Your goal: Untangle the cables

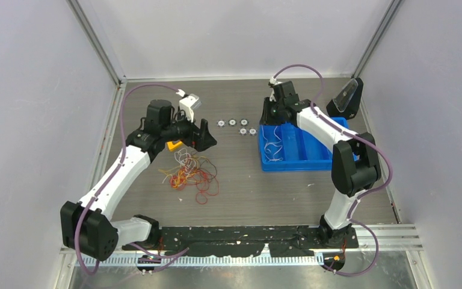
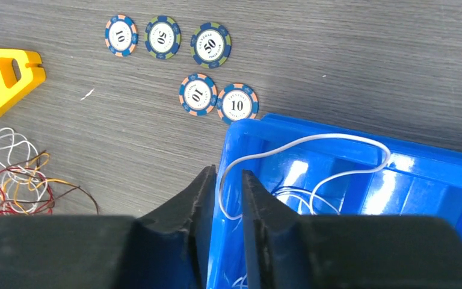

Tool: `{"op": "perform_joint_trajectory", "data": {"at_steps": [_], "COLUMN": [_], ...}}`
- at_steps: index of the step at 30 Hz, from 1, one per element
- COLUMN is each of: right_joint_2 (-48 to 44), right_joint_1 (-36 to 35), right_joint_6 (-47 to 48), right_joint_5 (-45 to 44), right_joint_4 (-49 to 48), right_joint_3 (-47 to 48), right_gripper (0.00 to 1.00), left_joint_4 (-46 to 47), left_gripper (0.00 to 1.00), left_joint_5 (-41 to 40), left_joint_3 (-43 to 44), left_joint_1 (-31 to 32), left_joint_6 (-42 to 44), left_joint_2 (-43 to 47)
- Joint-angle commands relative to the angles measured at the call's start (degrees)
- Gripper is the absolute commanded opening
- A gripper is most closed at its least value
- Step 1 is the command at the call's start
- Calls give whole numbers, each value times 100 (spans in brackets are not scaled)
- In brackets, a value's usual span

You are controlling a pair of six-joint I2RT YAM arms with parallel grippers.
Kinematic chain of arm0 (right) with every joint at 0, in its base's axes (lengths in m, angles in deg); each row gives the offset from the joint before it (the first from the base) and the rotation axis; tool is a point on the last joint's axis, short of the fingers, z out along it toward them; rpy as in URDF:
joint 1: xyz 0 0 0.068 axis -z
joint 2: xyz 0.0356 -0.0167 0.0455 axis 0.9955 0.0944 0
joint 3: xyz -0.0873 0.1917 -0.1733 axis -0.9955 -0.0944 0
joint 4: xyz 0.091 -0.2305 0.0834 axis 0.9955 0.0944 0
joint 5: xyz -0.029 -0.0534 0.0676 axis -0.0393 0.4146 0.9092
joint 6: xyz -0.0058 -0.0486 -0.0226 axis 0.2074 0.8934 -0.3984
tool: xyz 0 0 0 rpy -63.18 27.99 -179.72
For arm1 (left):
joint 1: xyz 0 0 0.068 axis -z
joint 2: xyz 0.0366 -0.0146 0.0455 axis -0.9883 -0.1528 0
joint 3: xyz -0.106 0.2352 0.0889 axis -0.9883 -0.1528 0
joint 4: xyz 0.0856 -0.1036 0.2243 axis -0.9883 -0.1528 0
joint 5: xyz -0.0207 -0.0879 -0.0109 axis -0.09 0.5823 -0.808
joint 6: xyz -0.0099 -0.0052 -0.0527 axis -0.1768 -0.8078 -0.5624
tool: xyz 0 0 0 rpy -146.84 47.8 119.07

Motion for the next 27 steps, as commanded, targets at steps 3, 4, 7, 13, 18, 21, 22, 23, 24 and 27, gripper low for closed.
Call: {"op": "perform_joint_trajectory", "data": {"at_steps": [3, 4, 7, 13, 18, 21, 22, 23, 24, 27], "right_joint_2": [-41, -200, -723, -1018, -338, 112, 186, 287, 317, 178], "right_joint_1": [160, 230, 382, 444, 398, 394, 394, 383, 385, 385], "right_joint_6": [-226, -222, 21, 1134, 1908, 2249, 2332, 2351, 2382, 2367], "right_joint_5": [256, 409, 894, 1529, 1503, 1236, 1111, 1061, 1017, 1056], "right_joint_4": [-181, -45, 197, 1058, 1249, 1448, 1511, 1530, 1560, 1631], "right_joint_3": [129, 107, -272, -1139, -1122, -860, -738, -674, -560, -322], "right_gripper": [7, 6, 5, 5, 5, 5, 5, 5, 5, 14], "left_joint_4": [-47, -77, -162, -173, -320, -424, -446, -462, -473, -572], "left_gripper": [90, 90, 90, 90, 90, 90, 90, 90, 90, 91], "left_joint_5": [-40, -36, -13, 98, 54, 48, 57, 57, 56, 42], "left_joint_3": [150, 164, 146, 11, -14, -34, -47, -54, -49, 19], "left_joint_1": [-143, -165, -218, -248, -263, -323, -345, -363, -381, -447], "left_joint_6": [119, 130, 168, 191, 264, 265, 267, 265, 272, 289], "left_joint_2": [239, 257, 349, 453, 465, 497, 505, 518, 523, 536]}}
